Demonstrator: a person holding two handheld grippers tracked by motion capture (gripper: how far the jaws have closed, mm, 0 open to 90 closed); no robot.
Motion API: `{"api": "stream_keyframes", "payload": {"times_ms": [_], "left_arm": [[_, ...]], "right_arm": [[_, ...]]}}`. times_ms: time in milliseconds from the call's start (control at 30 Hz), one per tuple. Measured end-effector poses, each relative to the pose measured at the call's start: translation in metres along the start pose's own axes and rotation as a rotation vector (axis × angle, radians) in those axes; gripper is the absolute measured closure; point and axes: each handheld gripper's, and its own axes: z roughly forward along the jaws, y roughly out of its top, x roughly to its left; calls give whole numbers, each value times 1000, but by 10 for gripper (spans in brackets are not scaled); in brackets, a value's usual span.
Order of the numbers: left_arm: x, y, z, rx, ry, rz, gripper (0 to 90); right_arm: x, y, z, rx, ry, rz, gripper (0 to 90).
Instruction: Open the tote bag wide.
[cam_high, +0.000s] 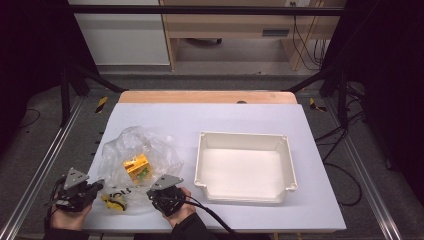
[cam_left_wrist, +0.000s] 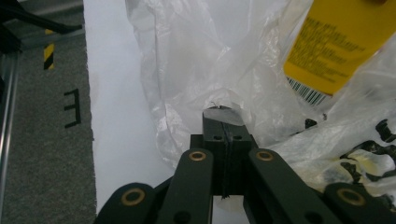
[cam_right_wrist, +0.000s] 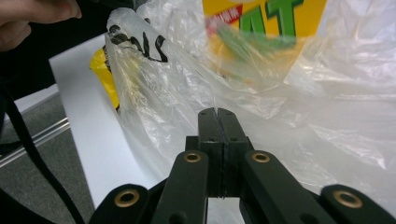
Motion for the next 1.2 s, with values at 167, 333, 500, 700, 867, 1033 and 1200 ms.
{"api": "stream_keyframes", "payload": {"times_ms": [167, 333, 500, 700, 867, 1033, 1200], "left_arm": [[4, -5, 9, 23, -11, -18, 896], [4, -6, 14, 45, -8, -7, 894], [6, -7, 14, 35, -22, -24, 894], [7, -7, 15, 39, -23, -25, 894], [7, -7, 14, 37, -30, -31, 894], [7, -7, 14, 37, -33, -30, 894], [8, -7, 14, 36, -36, -31, 894]], "right_arm": [[-1, -6, 7, 31, -23, 1, 898], [-1, -11, 13, 65, -26, -2, 876], [-2, -11, 9, 53, -14, -5, 808], [-2, 4, -18, -87, -10, -35, 659], [-8, 30, -31, -175, -91, -67, 476], [-14, 40, -22, -174, -154, -69, 361], [-15, 28, 4, -45, -163, -58, 512]]}}
